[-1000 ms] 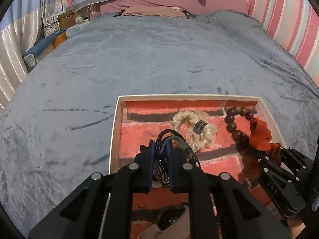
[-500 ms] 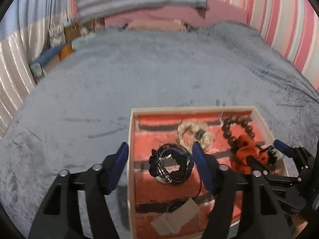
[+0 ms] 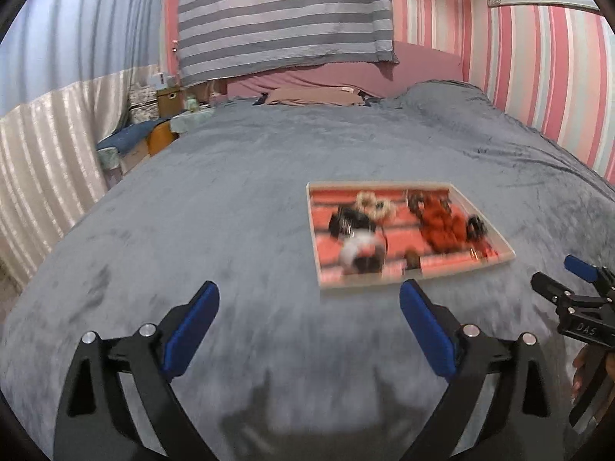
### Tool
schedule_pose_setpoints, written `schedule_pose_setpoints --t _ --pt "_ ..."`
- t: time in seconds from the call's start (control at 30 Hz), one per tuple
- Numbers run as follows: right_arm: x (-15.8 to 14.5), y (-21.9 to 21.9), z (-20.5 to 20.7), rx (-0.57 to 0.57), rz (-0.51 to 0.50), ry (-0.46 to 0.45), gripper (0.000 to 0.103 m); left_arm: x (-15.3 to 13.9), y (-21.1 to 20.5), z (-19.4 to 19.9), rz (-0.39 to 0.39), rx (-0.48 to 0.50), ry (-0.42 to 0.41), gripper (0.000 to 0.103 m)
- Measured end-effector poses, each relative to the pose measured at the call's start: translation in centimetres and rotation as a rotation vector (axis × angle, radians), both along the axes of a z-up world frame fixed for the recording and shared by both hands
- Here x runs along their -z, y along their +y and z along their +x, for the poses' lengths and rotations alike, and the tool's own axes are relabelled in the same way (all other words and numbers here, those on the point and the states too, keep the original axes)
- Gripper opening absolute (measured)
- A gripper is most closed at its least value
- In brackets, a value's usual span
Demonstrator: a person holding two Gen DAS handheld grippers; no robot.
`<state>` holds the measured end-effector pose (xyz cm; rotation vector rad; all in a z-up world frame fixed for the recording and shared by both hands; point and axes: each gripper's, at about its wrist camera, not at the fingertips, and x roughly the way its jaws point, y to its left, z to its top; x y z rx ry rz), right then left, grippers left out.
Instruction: Organize jewelry
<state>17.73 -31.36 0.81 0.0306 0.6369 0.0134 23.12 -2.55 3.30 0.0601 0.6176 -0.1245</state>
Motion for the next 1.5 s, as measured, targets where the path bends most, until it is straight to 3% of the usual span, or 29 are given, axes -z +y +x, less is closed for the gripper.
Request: schedule_pose_setpoints --t 0.23,0.47,0.63,1.0,1.5 --pt "-0.1 1.4 -11.1 0.031 -0.004 -0.104 0.099 1.1 0.6 -10.4 -0.001 -0.041 -0.069 0.096" --pt "0.6 1.4 -17.6 0.075 0.047 -0.156 0.099 1.3 -0.6 -16.0 -0.015 -0.037 -0.153 0.099" --pt "2.0 1.9 -17.9 0.074 -0.015 -0.165 0.099 2.6 -1.4 -16.4 -0.027 -0.013 -0.144 0.099" --pt "3.2 3.2 -18.0 0.092 -0.092 -0.208 0.099 3.9 -0.4 -16.3 -0.046 -0.072 -0.155 0.099" --pt "3.6 2.1 -17.3 0.127 -0.055 -0.19 0.099 4.7 -1.4 -16.3 0.004 -0.06 -0.185 0.099"
